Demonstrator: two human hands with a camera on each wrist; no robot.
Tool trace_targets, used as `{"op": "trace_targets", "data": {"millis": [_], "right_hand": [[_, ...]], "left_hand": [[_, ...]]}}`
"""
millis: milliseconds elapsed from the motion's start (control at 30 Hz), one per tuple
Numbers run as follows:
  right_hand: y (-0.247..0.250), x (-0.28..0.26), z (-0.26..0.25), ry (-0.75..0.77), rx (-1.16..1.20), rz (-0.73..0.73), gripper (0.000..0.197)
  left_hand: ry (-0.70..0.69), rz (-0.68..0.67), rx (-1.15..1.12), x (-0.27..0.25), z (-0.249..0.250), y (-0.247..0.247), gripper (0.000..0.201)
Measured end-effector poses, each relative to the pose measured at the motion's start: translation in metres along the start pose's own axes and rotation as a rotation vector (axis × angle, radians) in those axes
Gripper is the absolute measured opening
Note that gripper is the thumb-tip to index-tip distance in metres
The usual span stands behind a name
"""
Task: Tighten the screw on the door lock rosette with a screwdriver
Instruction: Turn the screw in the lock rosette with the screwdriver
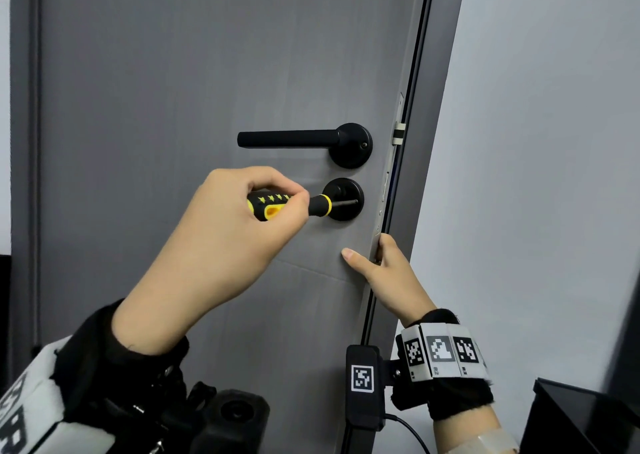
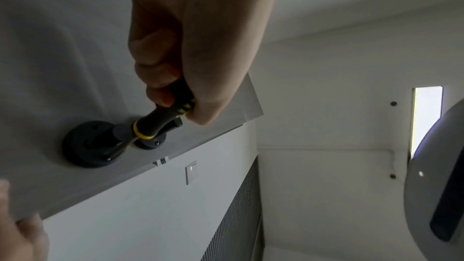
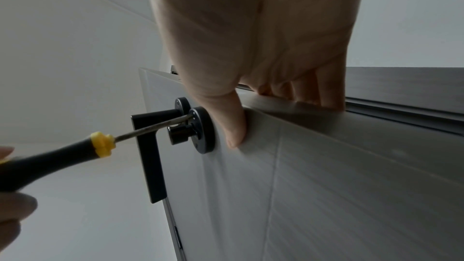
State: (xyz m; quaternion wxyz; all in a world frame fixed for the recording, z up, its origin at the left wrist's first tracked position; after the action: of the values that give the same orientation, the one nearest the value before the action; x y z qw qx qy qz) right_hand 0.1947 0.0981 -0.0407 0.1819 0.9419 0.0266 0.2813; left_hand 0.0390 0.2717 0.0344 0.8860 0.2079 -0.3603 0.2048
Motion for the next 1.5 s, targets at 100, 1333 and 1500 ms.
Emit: {"op": "trace_targets", "data": {"millis": [100, 1333, 1500], "right_hand": [[0.000, 0.000, 0.001, 0.000, -0.007, 0.001, 0.040], [0.000, -0.006, -0.008, 0.003, 0.002, -0.013, 0.036], [-0.001, -0.006, -0.008, 0.015, 0.025, -0.021, 0.036]], "left_hand": [[-0.041, -0.031, 0.072, 0.000, 0.008, -0.002, 0.012], [0.026, 0.051, -0.062, -0.001, -0.003, 0.009, 0.016], [0.112, 0.121, -0.317, -0.008, -0.021, 0.010, 0.023]]}}
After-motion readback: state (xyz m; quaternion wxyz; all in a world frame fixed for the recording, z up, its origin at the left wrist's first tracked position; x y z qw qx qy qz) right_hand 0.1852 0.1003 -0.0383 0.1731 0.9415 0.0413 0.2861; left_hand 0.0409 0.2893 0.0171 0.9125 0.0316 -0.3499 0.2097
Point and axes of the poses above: each hand's wrist, its own x-axis towards the middle knuckle, its own y-axis out of the back of the hand, z = x × y, the point moved 8 cm from there along x, towards the middle knuckle, and after that the axes turned 4 degrees about y, right-handed, at the moved point
